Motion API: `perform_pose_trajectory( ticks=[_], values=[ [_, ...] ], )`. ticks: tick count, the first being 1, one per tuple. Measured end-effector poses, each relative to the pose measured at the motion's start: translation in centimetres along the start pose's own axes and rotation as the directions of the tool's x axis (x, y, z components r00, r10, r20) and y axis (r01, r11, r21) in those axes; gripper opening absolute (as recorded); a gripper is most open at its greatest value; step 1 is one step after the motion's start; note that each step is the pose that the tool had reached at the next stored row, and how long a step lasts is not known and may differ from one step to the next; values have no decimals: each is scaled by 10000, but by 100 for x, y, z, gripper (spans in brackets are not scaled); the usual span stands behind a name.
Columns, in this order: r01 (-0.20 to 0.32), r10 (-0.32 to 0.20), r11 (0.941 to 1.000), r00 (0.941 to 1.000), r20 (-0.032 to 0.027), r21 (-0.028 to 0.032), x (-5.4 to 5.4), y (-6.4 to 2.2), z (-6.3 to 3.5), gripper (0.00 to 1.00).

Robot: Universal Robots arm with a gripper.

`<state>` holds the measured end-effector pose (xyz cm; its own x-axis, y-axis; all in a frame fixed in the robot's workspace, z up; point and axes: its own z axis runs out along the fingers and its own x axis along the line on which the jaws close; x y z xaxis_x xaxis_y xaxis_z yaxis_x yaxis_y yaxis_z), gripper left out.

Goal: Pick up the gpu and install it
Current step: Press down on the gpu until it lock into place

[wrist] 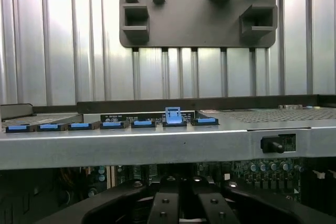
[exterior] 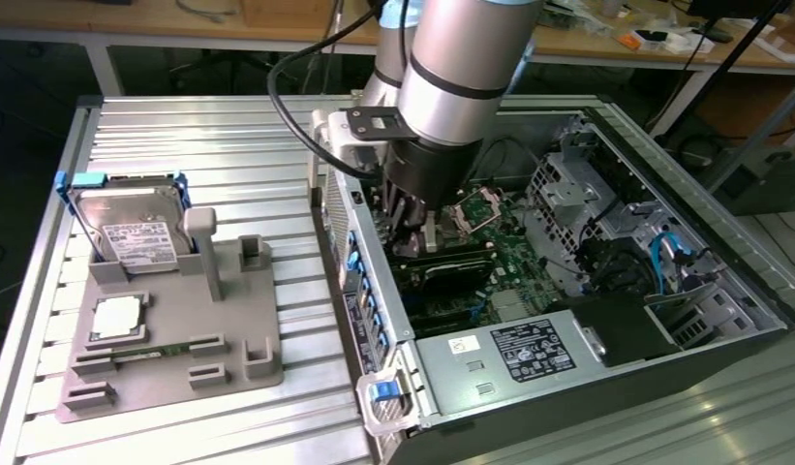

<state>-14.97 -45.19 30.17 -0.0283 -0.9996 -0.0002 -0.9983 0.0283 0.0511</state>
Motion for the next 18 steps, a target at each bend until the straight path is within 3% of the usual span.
perform_pose_trajectory(
  ticks=[5,18],
  values=[
    [1,-1,10000,10000,1,0,-3,-112,24,11],
    [21,-21,10000,10000,1,0,-16,-585,121,11]
  ],
)
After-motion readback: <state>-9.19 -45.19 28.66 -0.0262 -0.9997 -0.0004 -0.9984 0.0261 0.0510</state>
